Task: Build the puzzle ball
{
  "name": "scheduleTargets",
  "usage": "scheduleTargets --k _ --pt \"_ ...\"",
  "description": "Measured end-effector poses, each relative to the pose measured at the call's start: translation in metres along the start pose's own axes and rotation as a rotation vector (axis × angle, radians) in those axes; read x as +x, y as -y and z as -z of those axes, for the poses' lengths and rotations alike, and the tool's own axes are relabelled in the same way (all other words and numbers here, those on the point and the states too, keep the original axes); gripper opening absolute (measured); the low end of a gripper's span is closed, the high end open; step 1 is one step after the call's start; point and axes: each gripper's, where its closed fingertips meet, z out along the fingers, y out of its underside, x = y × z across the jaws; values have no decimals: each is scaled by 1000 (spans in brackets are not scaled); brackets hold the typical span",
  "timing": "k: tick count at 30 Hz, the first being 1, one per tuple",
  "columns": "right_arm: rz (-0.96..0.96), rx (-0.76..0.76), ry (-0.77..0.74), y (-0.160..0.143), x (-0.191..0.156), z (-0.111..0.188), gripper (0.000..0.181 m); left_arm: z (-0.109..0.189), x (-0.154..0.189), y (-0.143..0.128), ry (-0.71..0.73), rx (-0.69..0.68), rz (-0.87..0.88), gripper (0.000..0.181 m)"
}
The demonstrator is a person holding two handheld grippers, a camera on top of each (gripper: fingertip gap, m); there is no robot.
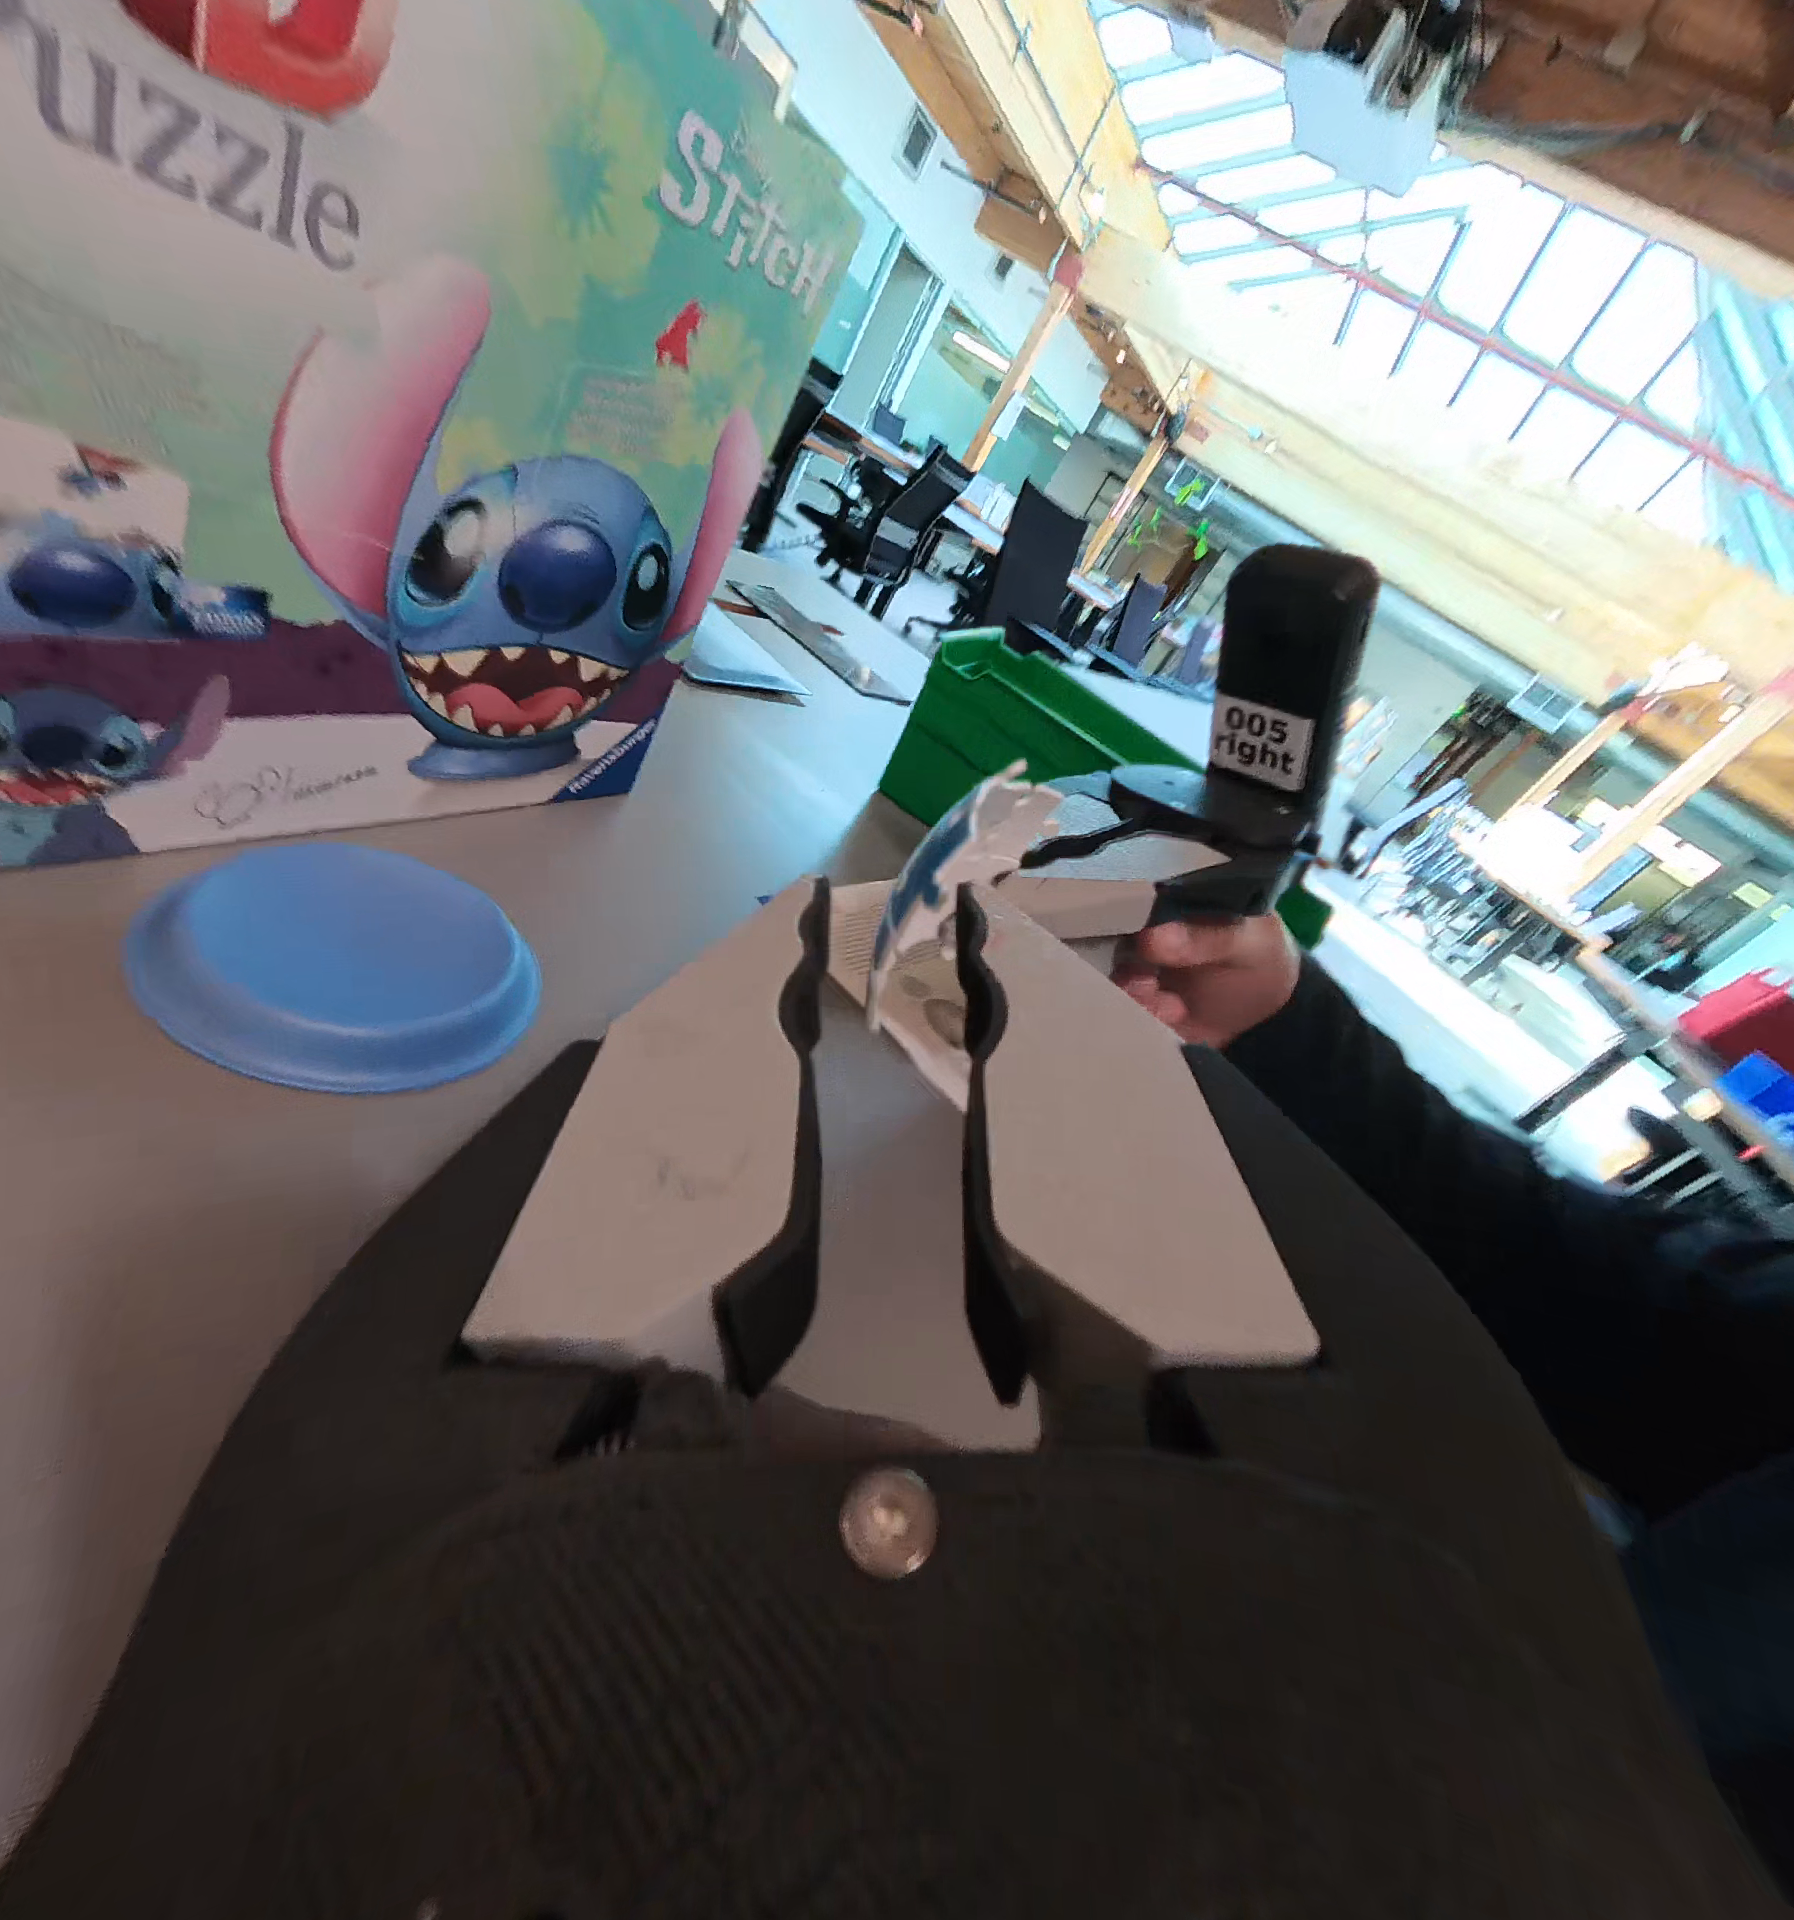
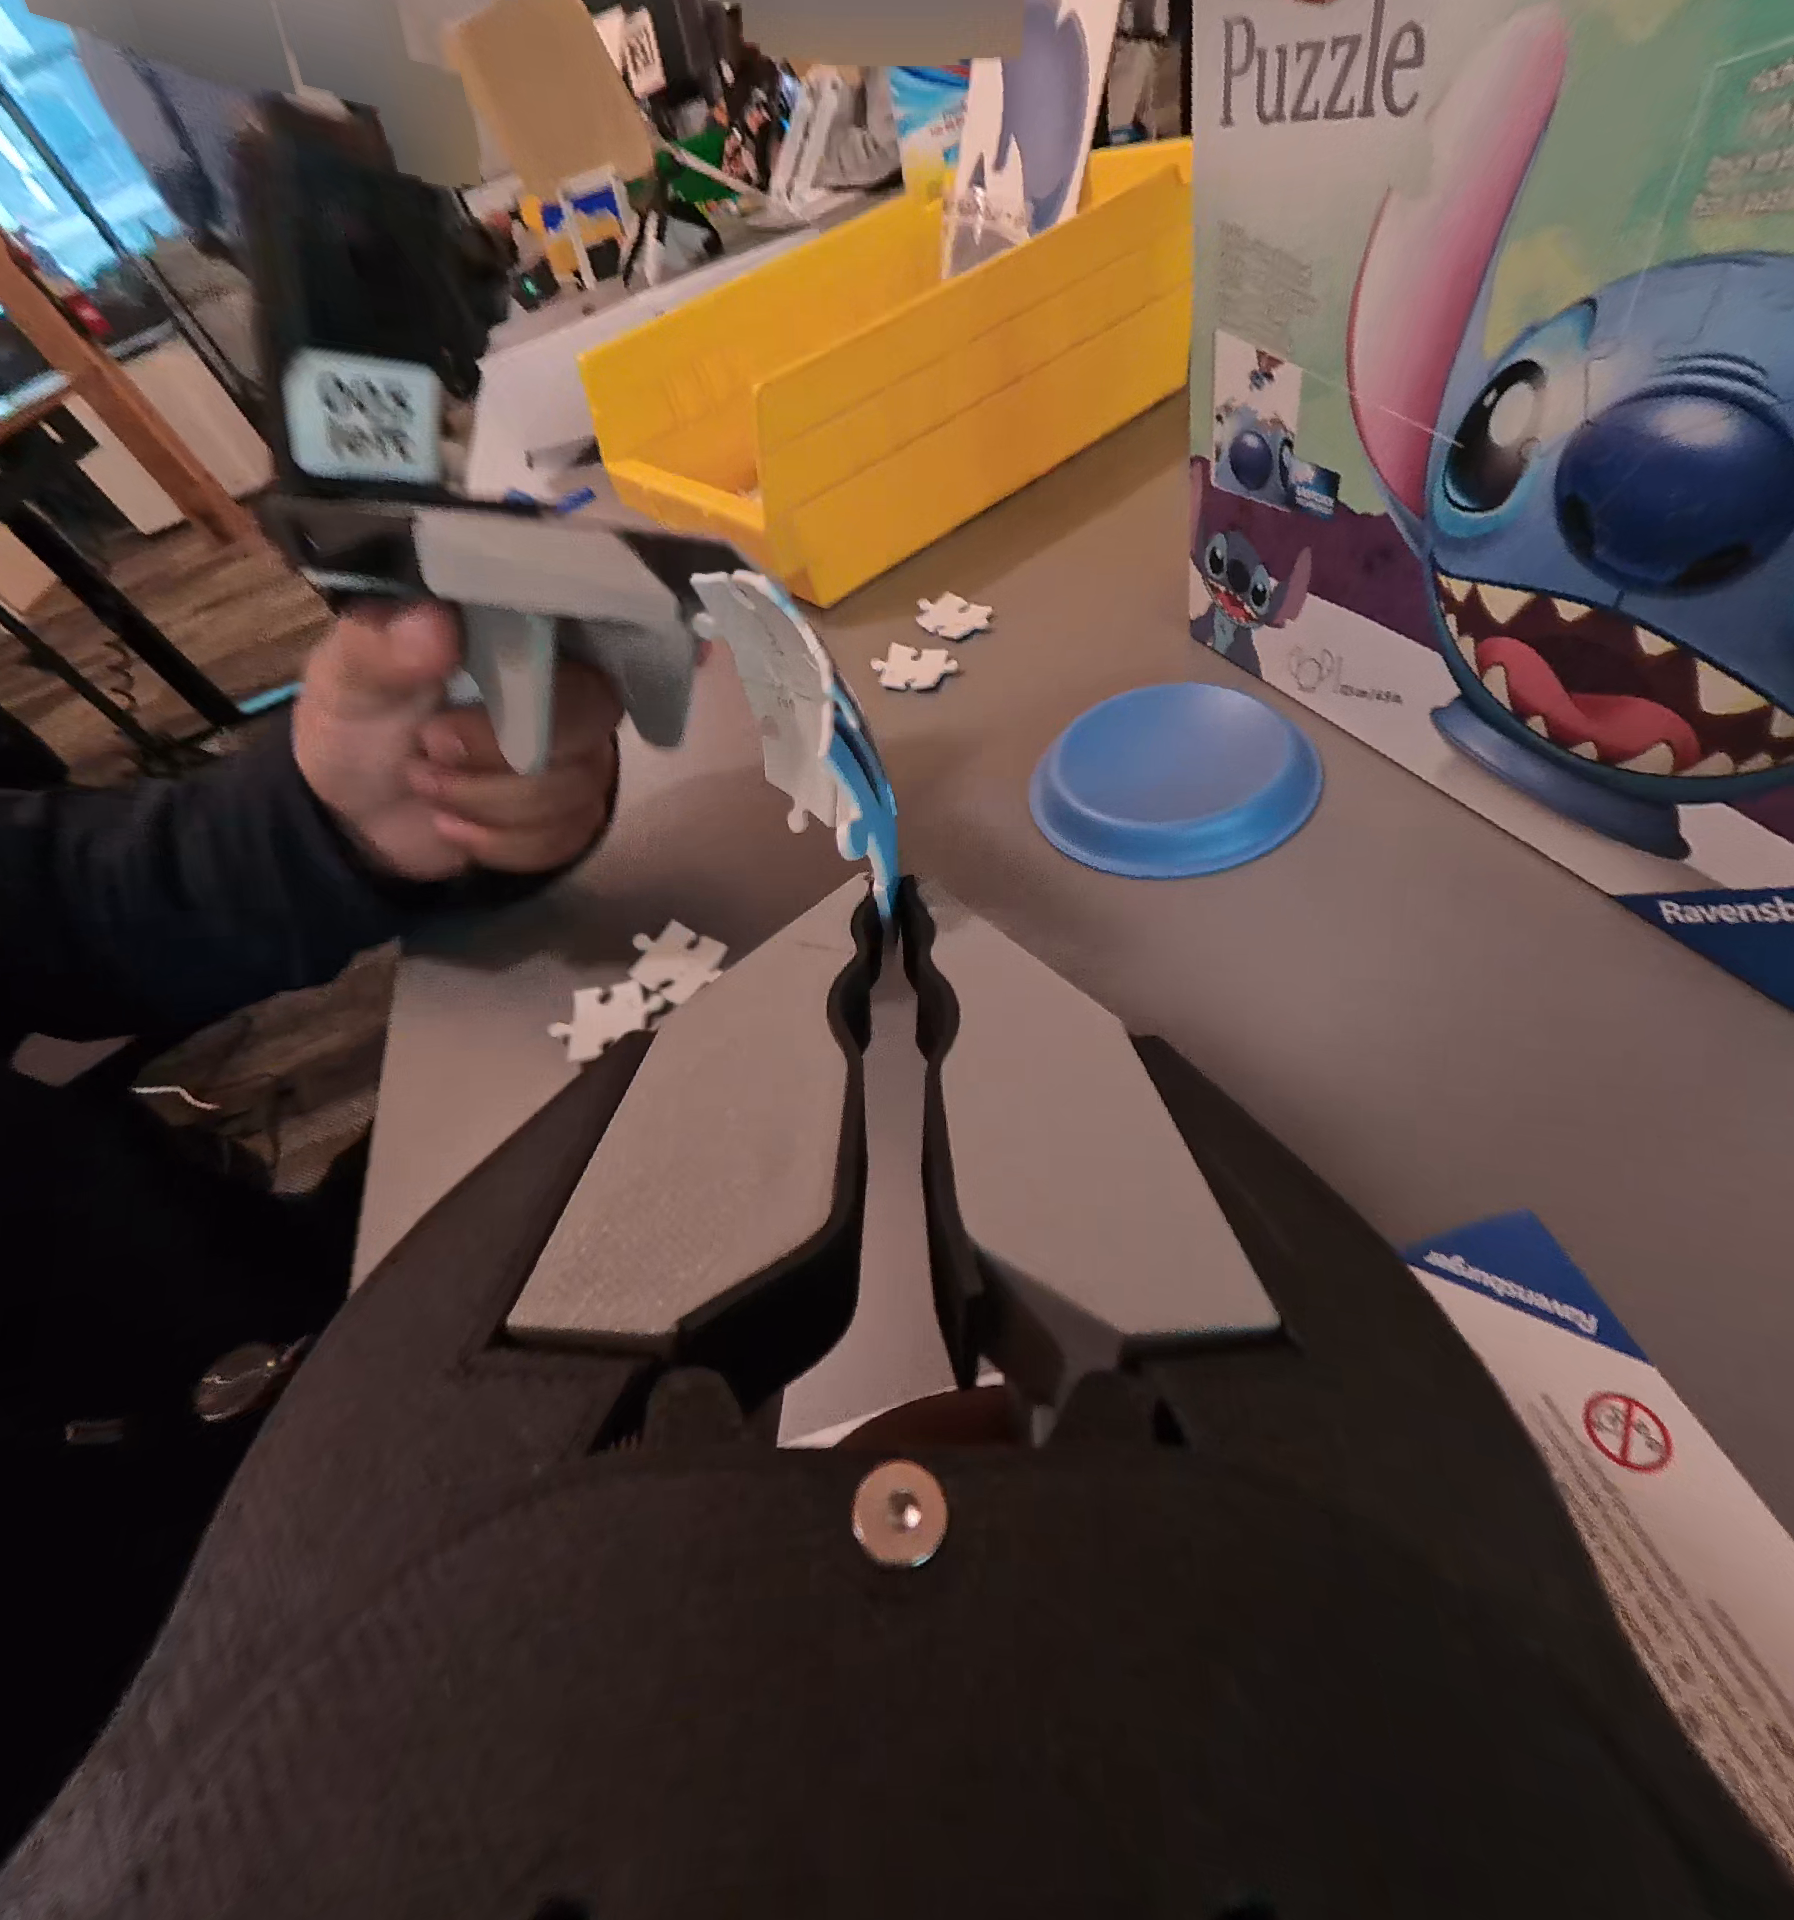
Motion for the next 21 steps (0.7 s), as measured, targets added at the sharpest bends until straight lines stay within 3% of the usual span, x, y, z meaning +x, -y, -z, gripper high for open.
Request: scheduleTargets --k 4,10,15,21 --pt "-22 -70 -6 -12 3 -5 0 14 -1 17 20 -78 -157 27" --pt "-54 -156 26 -27 -1 -10 0 -3 -2 -8 78 -405 -453 34" --pt "-63 -187 37 -33 -2 -10 0 -29 4 -26 21 -563 -487 34" --pt "-49 -208 44 -37 -4 -9 0 -45 5 -43 -27 -661 -498 18"
